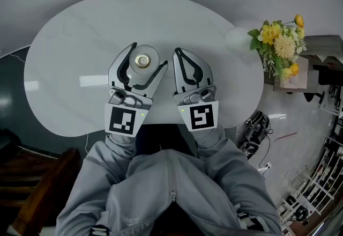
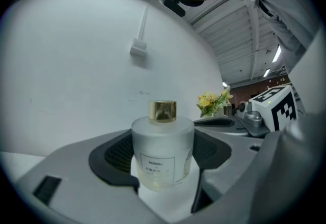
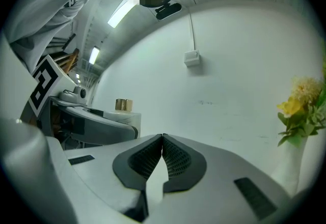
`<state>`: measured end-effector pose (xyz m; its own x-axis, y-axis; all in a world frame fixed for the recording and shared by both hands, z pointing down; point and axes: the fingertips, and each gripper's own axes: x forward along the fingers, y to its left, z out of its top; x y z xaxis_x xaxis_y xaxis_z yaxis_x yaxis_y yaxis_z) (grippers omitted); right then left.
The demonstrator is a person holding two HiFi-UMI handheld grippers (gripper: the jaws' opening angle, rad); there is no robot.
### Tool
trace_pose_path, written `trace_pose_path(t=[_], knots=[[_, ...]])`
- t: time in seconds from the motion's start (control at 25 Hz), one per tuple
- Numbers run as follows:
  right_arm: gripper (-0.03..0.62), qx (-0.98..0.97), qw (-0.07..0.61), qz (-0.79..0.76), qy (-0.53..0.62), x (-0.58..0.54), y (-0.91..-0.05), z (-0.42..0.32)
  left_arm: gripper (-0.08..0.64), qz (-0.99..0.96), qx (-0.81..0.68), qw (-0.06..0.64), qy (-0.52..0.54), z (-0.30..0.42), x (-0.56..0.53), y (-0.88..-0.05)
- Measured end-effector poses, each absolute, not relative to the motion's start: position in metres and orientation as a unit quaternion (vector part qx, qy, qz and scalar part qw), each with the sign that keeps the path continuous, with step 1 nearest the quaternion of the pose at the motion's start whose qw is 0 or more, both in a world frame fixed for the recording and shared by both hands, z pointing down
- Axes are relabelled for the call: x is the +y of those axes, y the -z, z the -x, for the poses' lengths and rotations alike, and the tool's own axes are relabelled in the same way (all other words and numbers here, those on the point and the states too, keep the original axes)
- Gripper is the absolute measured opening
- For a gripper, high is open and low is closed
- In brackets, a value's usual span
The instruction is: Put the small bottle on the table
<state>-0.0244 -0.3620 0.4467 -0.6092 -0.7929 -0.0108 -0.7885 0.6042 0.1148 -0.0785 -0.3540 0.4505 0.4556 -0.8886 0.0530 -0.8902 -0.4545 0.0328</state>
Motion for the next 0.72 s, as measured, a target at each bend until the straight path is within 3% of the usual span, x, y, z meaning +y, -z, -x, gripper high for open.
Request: trace_pose_path(t=[0.72], knots=[[0.026, -0.897, 0.04, -0.439, 0.016, -0.362, -0.52, 0.025, 0.333, -0.854, -0.515, 0.059, -0.046, 0.073, -0.357, -0.538]])
